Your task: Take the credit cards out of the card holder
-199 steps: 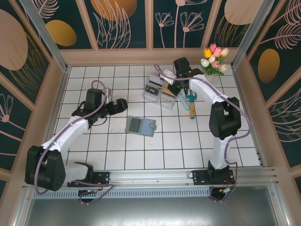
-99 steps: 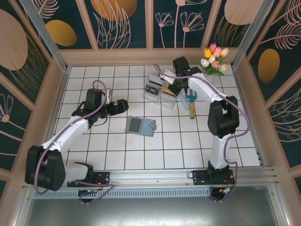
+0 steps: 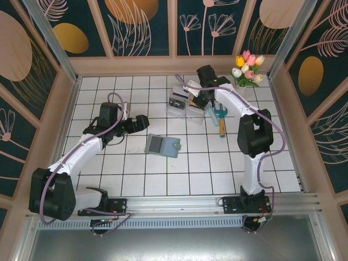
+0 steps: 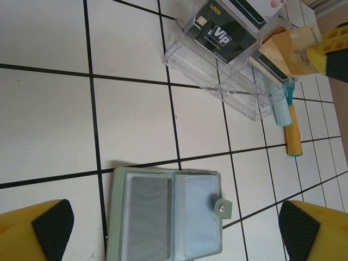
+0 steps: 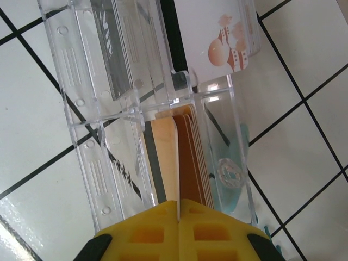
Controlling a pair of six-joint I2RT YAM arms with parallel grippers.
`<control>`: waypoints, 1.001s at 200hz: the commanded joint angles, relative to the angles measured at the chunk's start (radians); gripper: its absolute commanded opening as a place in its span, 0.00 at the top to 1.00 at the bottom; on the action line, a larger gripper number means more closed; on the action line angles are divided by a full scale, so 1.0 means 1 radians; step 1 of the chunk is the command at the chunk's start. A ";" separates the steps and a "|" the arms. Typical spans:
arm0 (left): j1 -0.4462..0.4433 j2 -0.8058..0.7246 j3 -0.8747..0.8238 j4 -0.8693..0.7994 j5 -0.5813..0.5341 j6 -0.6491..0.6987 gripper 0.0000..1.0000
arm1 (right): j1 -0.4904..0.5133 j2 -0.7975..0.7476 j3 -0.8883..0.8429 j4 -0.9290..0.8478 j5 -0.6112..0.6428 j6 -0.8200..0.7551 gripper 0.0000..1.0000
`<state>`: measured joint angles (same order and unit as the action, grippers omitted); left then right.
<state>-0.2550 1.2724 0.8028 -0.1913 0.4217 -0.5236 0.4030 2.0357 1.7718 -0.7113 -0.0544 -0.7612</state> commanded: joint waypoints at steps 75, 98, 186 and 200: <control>0.004 0.012 0.001 0.009 0.031 0.017 0.02 | -0.005 0.064 0.120 -0.129 -0.023 -0.109 0.93; 0.005 0.015 -0.002 0.009 0.032 0.017 0.02 | -0.011 0.080 0.164 -0.172 -0.013 -0.129 0.94; 0.005 0.032 0.001 0.005 0.040 0.020 0.01 | -0.025 0.113 0.183 -0.232 -0.002 -0.168 0.99; 0.005 0.036 0.003 0.006 0.042 0.021 0.02 | -0.024 0.121 0.178 -0.229 -0.004 -0.167 0.97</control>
<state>-0.2550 1.2964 0.8024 -0.1909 0.4419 -0.5236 0.3847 2.1315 1.9415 -0.8982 -0.0681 -0.9077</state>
